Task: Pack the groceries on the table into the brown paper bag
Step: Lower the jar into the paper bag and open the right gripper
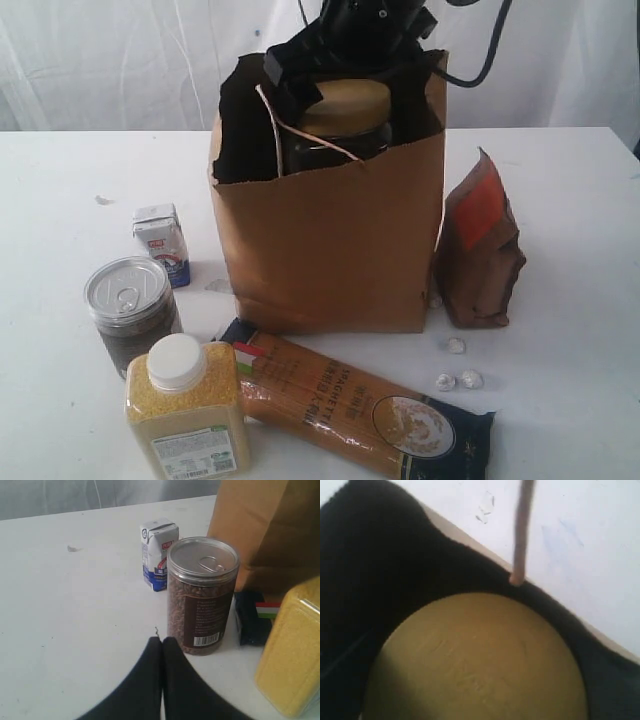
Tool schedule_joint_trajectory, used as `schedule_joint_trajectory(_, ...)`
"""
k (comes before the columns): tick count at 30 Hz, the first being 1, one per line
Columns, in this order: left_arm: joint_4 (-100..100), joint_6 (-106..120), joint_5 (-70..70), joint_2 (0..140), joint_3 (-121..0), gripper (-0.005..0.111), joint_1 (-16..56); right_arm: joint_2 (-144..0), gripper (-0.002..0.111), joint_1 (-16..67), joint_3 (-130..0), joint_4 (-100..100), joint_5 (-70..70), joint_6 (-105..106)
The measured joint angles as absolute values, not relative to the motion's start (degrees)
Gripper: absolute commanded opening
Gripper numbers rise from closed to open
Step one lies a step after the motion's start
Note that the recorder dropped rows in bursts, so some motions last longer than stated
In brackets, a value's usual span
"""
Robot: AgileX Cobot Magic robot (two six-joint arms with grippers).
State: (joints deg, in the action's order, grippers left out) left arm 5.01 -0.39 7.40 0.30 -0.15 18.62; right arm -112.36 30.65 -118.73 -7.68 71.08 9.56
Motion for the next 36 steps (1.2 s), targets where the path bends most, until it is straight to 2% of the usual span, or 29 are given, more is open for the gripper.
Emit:
schedule_joint_trajectory(16, 5.0, -0.4, 7.4, 0.3, -0.1, 0.0, 18.6, -114.8, 0.0, 30.9, -118.6, -11.4, 69.6, 7.7)
schedule_joint_trajectory(33, 5.0, -0.4, 7.4, 0.3, -0.1, 0.0, 18.6, -115.5, 0.0, 30.9, -108.9, -11.5, 64.5, 7.6)
schedule_joint_trajectory(34, 5.0, -0.4, 7.4, 0.3, -0.1, 0.0, 18.6, -115.5, 0.007, 30.9, -108.6, -11.5, 64.6, 7.6)
schedule_joint_trajectory(35, 5.0, -0.4, 7.4, 0.3, -0.1, 0.0, 18.6, -115.5, 0.022, 30.9, -108.6, -11.5, 65.2, 7.6)
schedule_joint_trajectory(36, 5.0, -0.4, 7.4, 0.3, -0.1, 0.0, 18.6, -115.5, 0.044, 30.9, -108.6, -11.5, 65.5, 7.6)
